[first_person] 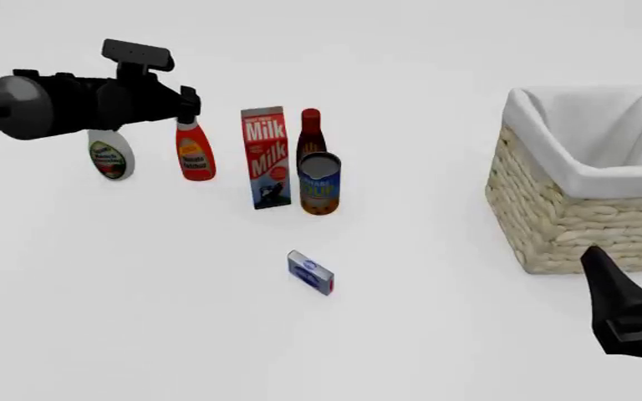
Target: Pick the ketchup and place it in the basket.
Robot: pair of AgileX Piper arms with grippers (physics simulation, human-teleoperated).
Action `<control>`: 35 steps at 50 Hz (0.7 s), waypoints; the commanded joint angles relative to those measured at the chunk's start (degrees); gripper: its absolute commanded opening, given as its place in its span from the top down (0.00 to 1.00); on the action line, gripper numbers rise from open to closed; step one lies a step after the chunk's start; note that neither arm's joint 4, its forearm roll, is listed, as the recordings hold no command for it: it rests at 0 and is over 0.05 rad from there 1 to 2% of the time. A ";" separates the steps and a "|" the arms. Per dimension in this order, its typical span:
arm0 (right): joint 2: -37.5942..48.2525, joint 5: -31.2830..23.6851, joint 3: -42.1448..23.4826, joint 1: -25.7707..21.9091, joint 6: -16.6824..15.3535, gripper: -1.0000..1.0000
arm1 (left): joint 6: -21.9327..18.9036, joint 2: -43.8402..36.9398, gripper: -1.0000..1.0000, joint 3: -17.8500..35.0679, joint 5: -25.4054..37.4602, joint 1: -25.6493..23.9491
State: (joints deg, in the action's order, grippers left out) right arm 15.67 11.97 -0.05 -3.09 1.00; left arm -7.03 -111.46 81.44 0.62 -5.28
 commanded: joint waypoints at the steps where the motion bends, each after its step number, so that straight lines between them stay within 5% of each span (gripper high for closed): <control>1: 2.71 2.09 0.00 -0.09 0.07 0.00 | 0.02 -3.55 0.00 3.26 0.46 0.33; 35: 6.83 5.12 0.02 -0.15 0.30 0.00 | 0.35 -8.98 0.00 8.48 1.31 0.42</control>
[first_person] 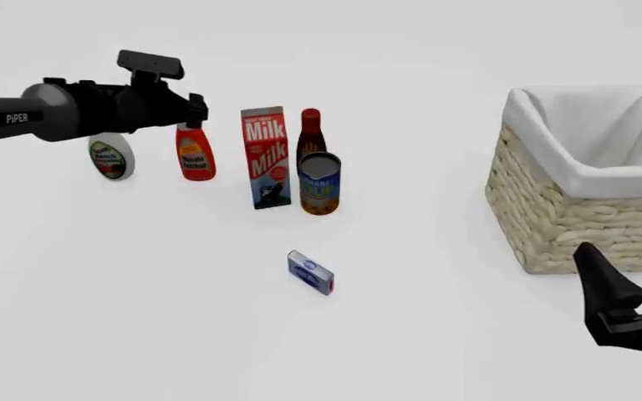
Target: Pick the ketchup and place it in the basket.
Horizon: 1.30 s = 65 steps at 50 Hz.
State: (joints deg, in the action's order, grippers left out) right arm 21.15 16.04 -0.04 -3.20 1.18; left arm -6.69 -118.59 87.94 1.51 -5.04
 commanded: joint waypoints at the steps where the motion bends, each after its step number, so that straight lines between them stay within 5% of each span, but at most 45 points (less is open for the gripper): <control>1: 1.34 1.04 0.01 -0.04 0.12 0.00 | 0.01 -1.85 0.00 2.00 0.42 0.18; 39: 3.36 2.59 0.00 0.05 0.38 0.00 | 0.68 -5.12 0.00 2.99 -0.26 0.51; 40: 3.32 2.54 0.00 0.03 0.36 0.00 | 0.61 -4.84 1.00 2.79 -0.35 0.54; 65: -3.56 -2.58 -0.01 0.23 -0.01 0.00 | 0.97 6.74 1.00 -2.52 1.29 0.10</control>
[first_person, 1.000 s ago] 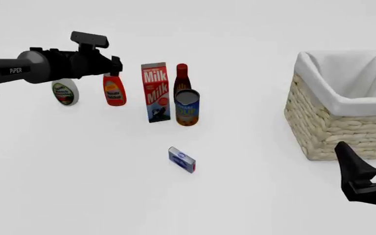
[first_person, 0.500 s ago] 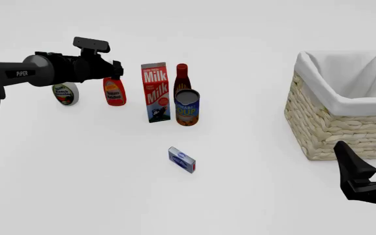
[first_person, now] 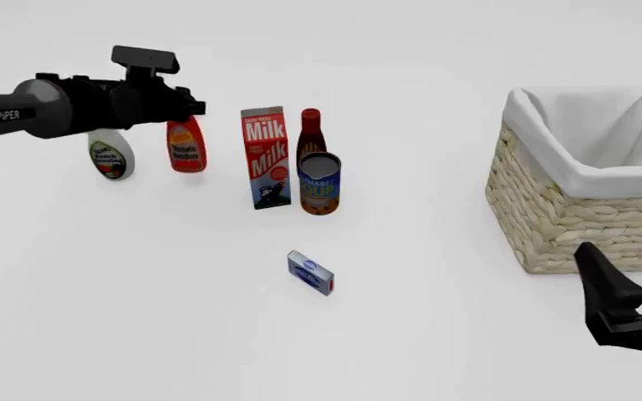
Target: Pick the ketchup and place it in the basket.
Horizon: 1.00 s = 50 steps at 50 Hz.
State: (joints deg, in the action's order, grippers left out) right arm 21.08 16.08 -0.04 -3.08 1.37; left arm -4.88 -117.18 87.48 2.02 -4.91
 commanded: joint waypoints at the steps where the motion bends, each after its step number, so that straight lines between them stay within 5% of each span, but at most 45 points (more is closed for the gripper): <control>1: -4.23 -3.24 0.00 0.17 -0.23 0.00 | -0.74 5.77 1.00 -2.32 0.93 0.10; 20: -14.35 -10.59 0.02 0.59 -1.47 0.00 | -0.69 15.64 1.00 -8.05 3.08 -0.46; 39: -21.02 -17.98 -4.57 -4.86 -7.33 0.00 | -1.21 31.30 1.00 -19.07 6.25 -3.40; 50: -20.89 -23.01 -10.05 -8.73 -5.24 0.00 | -0.76 37.82 1.00 -22.25 8.88 -5.37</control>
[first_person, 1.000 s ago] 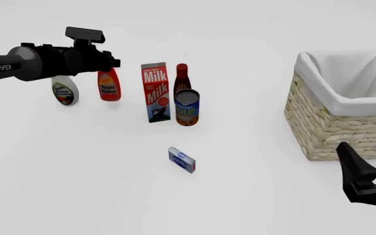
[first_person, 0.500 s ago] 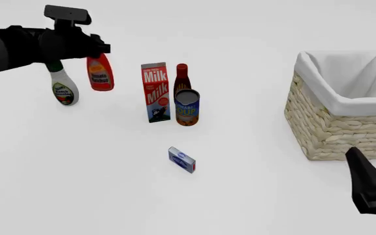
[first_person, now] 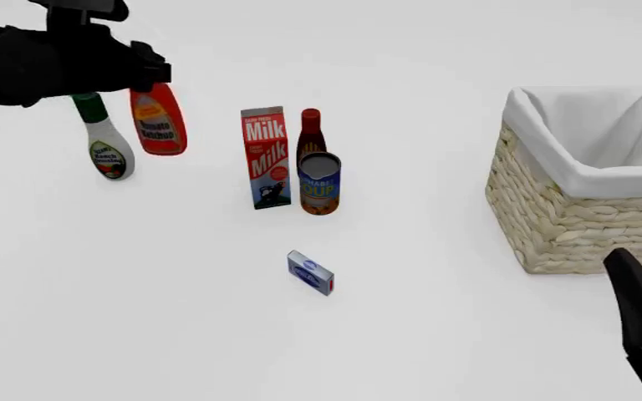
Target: Pick the ketchup and place it in the basket.
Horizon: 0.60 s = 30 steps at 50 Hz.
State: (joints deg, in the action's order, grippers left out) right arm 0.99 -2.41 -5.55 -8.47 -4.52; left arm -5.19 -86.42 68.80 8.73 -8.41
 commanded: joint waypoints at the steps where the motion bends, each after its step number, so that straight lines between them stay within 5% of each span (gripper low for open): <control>1: -0.79 -4.69 -4.95 -3.99 0.79 0.00 | 0.06 9.21 1.00 -4.43 3.32 -2.39; 18: 7.27 -4.26 -11.63 -10.40 -0.40 0.00 | -0.75 21.44 1.00 -8.10 9.63 -5.43; 30: 19.29 4.28 -12.12 -16.23 -1.42 0.00 | 0.48 29.58 1.00 -8.36 14.94 -8.46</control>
State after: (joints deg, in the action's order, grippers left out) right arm 12.83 -2.76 -16.32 -20.68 -5.59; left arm -4.43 -63.64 61.40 20.14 -14.66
